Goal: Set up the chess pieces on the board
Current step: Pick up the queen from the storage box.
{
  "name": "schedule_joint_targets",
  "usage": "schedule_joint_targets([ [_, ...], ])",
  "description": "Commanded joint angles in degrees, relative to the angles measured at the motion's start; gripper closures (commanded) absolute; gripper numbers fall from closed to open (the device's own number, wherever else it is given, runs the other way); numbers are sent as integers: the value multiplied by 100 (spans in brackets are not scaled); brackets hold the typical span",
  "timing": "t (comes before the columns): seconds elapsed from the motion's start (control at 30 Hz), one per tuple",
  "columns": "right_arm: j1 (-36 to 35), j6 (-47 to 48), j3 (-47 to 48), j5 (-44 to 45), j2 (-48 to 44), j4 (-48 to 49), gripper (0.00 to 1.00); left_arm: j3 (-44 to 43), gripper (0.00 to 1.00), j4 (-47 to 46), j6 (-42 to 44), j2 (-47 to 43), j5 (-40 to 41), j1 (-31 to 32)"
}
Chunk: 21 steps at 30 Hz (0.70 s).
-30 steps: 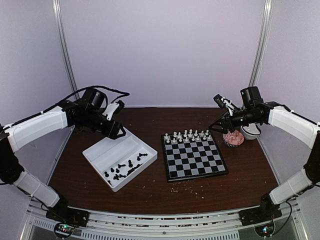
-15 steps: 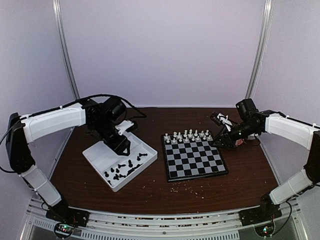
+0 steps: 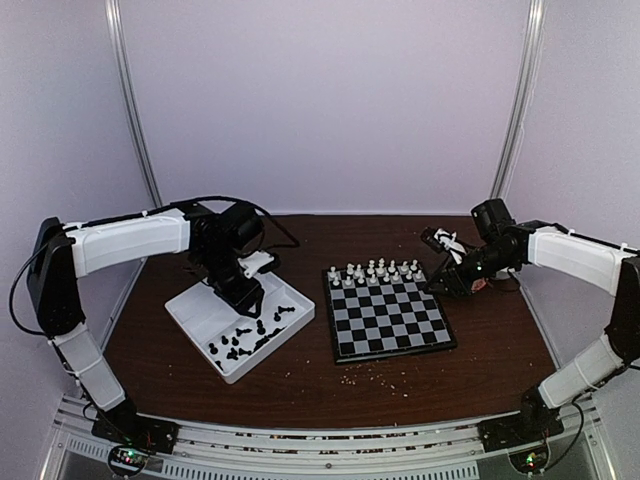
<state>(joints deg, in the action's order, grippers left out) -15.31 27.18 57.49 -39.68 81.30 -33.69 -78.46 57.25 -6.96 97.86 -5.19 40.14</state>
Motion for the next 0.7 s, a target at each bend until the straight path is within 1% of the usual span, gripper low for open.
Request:
schedule_joint_targets([
  [0.0, 151, -115, 10, 71, 144, 13, 54, -74, 53, -289, -96, 151, 24, 20],
  [0.13, 256, -222, 7, 220, 167, 70, 55, -67, 53, -458, -163, 341, 34, 36],
  [0.3, 361, -254, -2, 156, 244, 87, 55, -99, 49, -540, -139, 531, 24, 128],
  [0.4, 373, -257, 12, 154, 285, 73, 55, -87, 49, -540, -130, 615, 125, 144],
  [0.53, 379, -250, 15, 145, 299, 76, 55, -90, 50, -540, -194, 714, 458, 152],
  [0.67, 381, -249, 8, 128, 332, 67, 55, -145, 54, -540, -248, 847, 590, 152],
])
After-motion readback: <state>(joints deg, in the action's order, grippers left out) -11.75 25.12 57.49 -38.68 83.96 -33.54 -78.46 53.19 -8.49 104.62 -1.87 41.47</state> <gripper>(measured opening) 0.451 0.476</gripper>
